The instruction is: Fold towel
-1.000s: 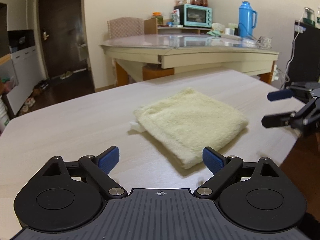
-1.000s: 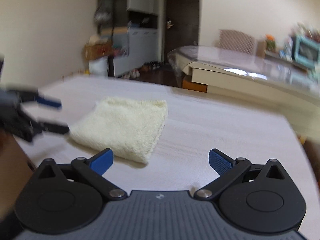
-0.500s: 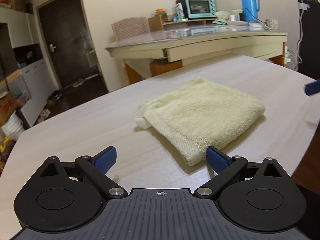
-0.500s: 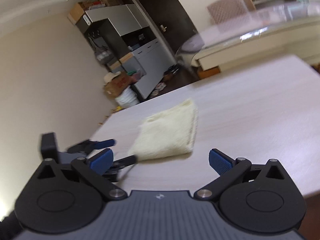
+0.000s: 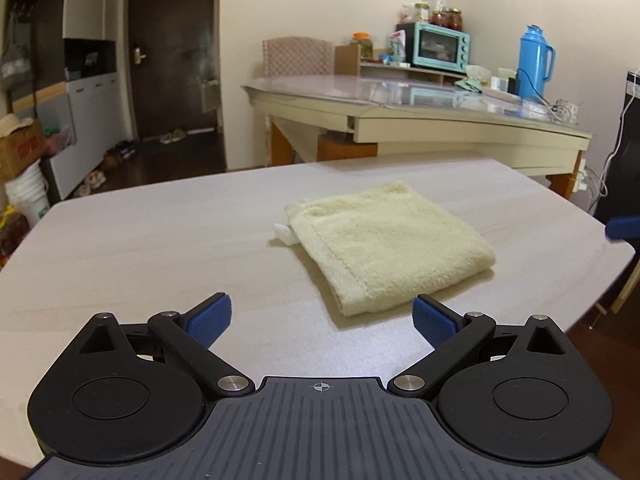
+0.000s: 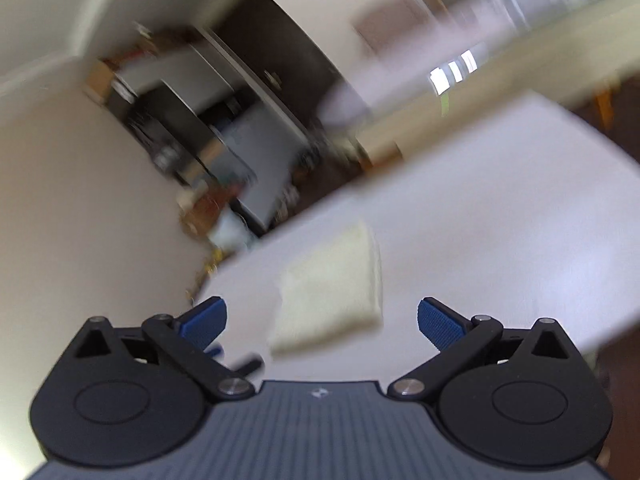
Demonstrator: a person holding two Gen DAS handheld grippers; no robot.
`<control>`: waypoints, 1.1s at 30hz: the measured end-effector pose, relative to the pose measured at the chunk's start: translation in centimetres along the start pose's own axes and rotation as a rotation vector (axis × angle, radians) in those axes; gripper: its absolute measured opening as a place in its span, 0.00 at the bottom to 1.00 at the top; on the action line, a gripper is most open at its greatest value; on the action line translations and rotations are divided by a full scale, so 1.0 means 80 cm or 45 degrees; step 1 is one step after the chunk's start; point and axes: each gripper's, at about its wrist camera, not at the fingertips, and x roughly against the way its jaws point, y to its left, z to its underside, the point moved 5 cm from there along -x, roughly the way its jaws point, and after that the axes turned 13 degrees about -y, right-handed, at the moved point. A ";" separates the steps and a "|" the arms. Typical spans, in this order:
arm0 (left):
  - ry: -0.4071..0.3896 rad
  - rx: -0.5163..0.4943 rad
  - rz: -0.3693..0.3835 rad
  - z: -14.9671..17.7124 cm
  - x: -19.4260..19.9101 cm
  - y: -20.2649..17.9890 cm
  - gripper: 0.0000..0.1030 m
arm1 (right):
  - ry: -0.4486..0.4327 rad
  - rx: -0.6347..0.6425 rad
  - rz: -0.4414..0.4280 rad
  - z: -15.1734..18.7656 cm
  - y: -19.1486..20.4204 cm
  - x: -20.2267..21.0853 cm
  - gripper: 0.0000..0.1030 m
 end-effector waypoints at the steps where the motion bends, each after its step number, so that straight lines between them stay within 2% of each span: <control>1: 0.001 0.004 -0.003 -0.001 0.002 0.000 0.97 | -0.002 0.043 0.023 -0.002 0.004 0.001 1.00; 3: -0.002 0.026 -0.008 -0.004 0.005 0.002 0.97 | -0.181 0.262 0.056 -0.029 0.039 0.023 1.00; 4: -0.006 0.037 -0.008 -0.006 0.007 0.002 0.97 | -0.321 0.328 0.039 -0.035 0.049 0.039 1.00; 5: -0.012 0.049 -0.006 -0.007 0.008 0.002 0.97 | -0.407 0.324 0.030 -0.030 0.046 0.046 1.00; 6: -0.016 0.060 -0.006 -0.008 0.009 0.001 0.97 | -0.411 0.274 0.039 -0.020 0.035 0.044 1.00; 7: -0.014 0.066 -0.009 -0.008 0.009 0.001 0.98 | -0.286 0.136 0.075 0.001 0.012 0.028 1.00; 8: -0.009 0.069 -0.018 -0.007 0.010 0.001 0.98 | -0.208 0.083 0.097 0.012 0.002 0.018 1.00; 9: 0.001 0.068 -0.029 -0.005 0.009 0.000 0.98 | -0.049 0.089 0.176 0.035 -0.010 -0.004 1.00; 10: 0.015 0.066 -0.037 -0.004 0.007 -0.001 0.98 | -0.017 0.151 0.220 0.049 -0.012 -0.011 1.00; 13: 0.037 0.078 -0.064 -0.001 0.006 -0.003 0.99 | -0.154 0.316 0.133 0.062 0.008 -0.006 1.00; 16: 0.048 0.099 -0.085 0.001 0.008 -0.004 0.99 | -0.196 0.424 0.111 0.067 0.022 -0.010 1.00; 21: 0.068 0.117 -0.122 0.003 0.015 -0.006 1.00 | -0.135 0.508 0.145 0.073 0.038 -0.021 1.00; 25: 0.082 0.128 -0.153 0.005 0.025 -0.007 1.00 | -0.107 0.561 0.123 0.076 0.059 -0.017 1.00; 33: 0.059 0.141 -0.192 0.001 0.047 -0.007 1.00 | -0.070 0.588 0.129 0.082 0.078 -0.012 1.00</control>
